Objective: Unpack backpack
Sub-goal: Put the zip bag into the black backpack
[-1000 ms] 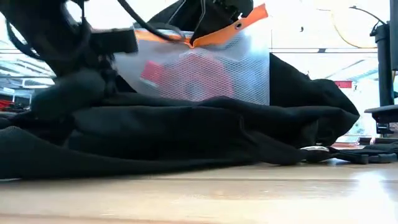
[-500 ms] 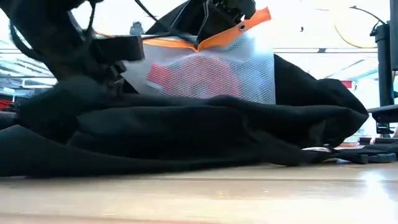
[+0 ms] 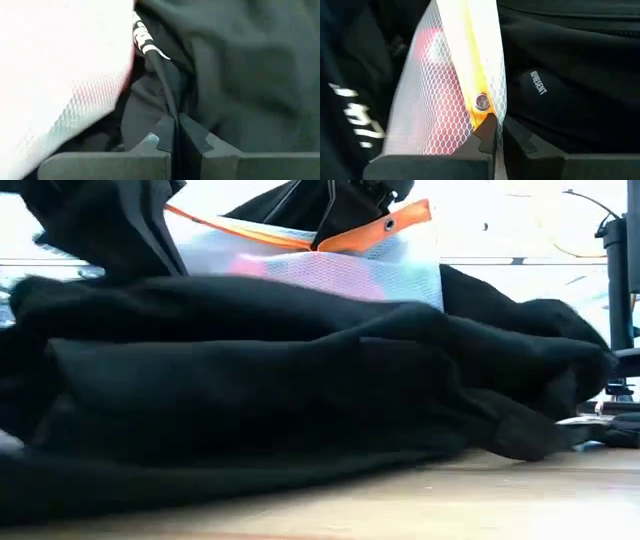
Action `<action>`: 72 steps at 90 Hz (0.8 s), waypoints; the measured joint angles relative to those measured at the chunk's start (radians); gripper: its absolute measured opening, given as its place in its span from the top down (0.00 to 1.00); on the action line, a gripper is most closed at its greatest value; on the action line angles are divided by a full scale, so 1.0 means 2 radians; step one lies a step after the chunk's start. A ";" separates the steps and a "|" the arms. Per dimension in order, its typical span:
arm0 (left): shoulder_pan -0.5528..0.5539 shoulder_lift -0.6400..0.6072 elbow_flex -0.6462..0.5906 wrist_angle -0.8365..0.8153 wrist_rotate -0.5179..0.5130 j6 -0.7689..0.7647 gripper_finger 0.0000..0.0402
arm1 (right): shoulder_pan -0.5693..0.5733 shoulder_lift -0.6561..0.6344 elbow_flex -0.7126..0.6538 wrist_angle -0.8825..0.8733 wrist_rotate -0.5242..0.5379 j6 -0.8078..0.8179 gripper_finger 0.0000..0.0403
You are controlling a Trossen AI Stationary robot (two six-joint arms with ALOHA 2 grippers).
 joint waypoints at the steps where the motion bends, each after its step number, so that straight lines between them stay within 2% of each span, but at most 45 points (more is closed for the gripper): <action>1: -0.002 0.000 0.002 -0.002 -0.002 0.000 1.00 | 0.000 0.000 0.000 0.001 0.000 0.000 1.00; 22: -0.040 0.000 0.056 -0.046 -0.063 0.027 1.00 | -0.001 0.000 0.000 0.065 -0.007 -0.030 1.00; 37: -0.055 0.000 0.087 -0.100 -0.133 0.026 1.00 | -0.004 0.000 0.000 0.066 -0.112 -0.048 1.00; 51: -0.059 0.000 0.107 -0.122 -0.190 0.054 1.00 | 0.000 0.000 0.000 0.055 -0.164 -0.056 1.00; 65: -0.062 0.000 0.129 -0.140 -0.223 0.090 1.00 | 0.007 -0.003 0.000 0.023 -0.175 -0.041 1.00; 72: -0.069 -0.001 0.140 -0.161 -0.229 0.091 1.00 | 0.011 -0.006 0.010 0.000 -0.149 -0.017 1.00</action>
